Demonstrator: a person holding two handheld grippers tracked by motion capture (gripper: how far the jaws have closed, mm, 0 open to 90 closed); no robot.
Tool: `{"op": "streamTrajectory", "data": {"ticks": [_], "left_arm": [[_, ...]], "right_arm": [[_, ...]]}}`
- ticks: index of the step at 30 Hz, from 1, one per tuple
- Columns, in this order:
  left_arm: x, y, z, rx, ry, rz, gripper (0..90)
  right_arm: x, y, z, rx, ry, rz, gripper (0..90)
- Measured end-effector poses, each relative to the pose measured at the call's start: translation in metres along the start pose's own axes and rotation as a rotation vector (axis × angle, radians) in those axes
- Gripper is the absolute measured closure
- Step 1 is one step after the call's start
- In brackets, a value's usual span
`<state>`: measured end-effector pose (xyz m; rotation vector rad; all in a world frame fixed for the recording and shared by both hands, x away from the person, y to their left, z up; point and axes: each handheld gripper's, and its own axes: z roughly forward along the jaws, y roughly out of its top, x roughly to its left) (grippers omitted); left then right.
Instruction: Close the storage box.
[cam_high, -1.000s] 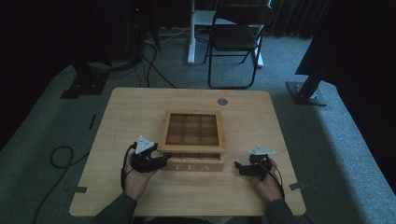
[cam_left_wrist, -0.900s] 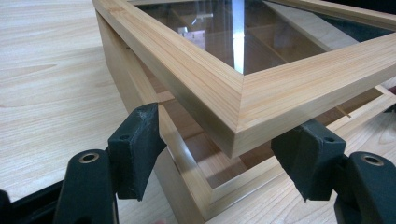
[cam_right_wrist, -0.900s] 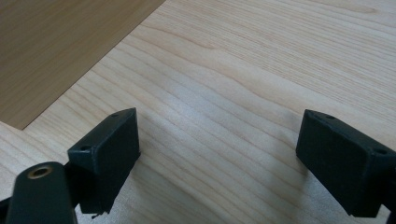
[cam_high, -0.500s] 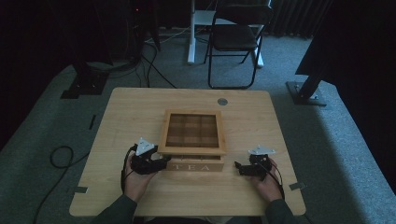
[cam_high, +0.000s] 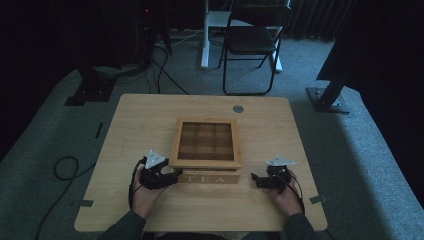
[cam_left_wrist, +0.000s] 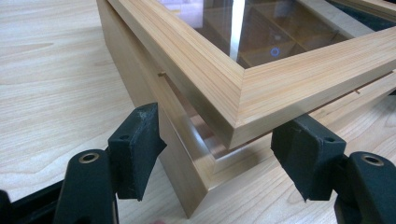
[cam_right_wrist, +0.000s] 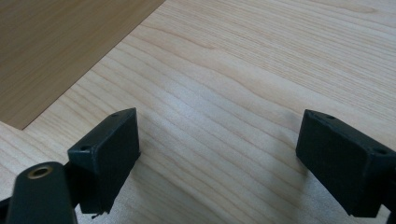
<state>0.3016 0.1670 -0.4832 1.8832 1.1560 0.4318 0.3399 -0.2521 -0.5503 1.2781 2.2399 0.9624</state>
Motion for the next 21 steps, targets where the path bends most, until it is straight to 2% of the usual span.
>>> {"op": "streamTrajectory", "data": {"ticks": [12, 16, 21], "left_arm": [[0.0011, -0.0062, -0.0007, 0.010, -0.004, -0.003, 33.1], [0.0011, -0.0078, 0.0004, 0.024, 0.005, 0.010, 32.6], [0.0020, -0.0103, 0.0000, 0.032, 0.009, 0.001, 32.6]], "right_arm": [[0.0000, 0.0000, 0.0000, 0.000, 0.000, 0.000, 13.0], [0.0000, 0.0000, 0.0000, 0.000, 0.000, 0.000, 13.0], [0.0000, 0.0000, 0.0000, 0.000, 0.000, 0.000, 13.0]]}}
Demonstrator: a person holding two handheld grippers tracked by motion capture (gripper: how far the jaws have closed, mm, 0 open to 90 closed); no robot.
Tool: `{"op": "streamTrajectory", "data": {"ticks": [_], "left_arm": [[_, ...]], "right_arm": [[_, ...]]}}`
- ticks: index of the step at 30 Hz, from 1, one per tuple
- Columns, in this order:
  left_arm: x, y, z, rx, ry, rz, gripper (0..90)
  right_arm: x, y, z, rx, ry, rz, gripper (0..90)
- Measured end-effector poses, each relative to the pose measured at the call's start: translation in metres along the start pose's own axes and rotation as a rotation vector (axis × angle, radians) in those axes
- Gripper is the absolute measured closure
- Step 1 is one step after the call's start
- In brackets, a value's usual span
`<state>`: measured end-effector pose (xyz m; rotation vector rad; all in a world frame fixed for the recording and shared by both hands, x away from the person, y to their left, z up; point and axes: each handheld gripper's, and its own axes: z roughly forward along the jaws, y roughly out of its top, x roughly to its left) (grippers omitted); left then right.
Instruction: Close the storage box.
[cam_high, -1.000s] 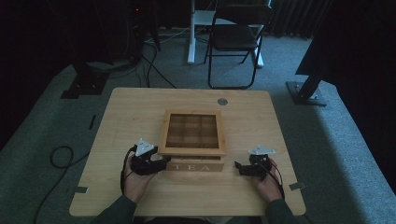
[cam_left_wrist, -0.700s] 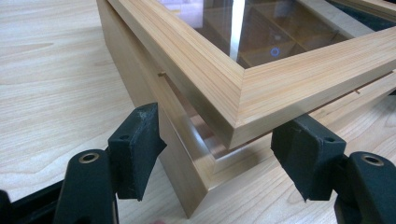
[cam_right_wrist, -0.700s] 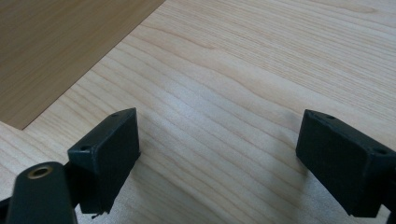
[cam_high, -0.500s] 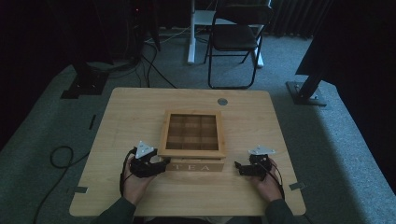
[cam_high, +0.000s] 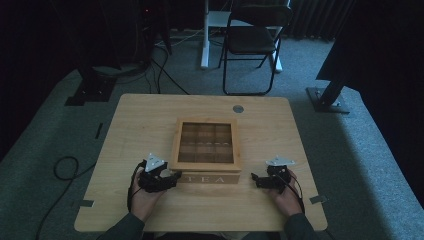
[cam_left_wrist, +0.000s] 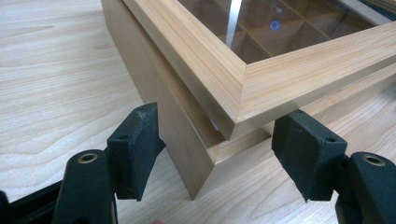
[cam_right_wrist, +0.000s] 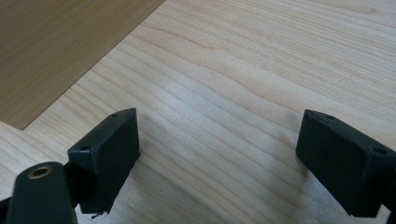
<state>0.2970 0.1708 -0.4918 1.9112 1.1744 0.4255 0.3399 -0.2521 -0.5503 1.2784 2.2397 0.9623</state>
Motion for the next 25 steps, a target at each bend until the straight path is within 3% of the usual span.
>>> {"op": "streamTrajectory", "data": {"ticks": [10, 14, 25], "left_arm": [[0.000, -0.010, -0.003, 0.039, 0.025, 0.004, 31.9], [0.003, -0.009, -0.013, -0.010, 0.030, -0.019, 31.7], [0.011, -0.007, -0.019, -0.063, 0.047, -0.063, 31.9]], "right_arm": [[0.000, 0.000, 0.000, 0.000, 0.000, 0.000, 13.0], [0.000, 0.000, 0.000, 0.000, 0.000, 0.000, 13.0], [0.000, 0.000, 0.000, 0.000, 0.001, 0.001, 13.0]]}}
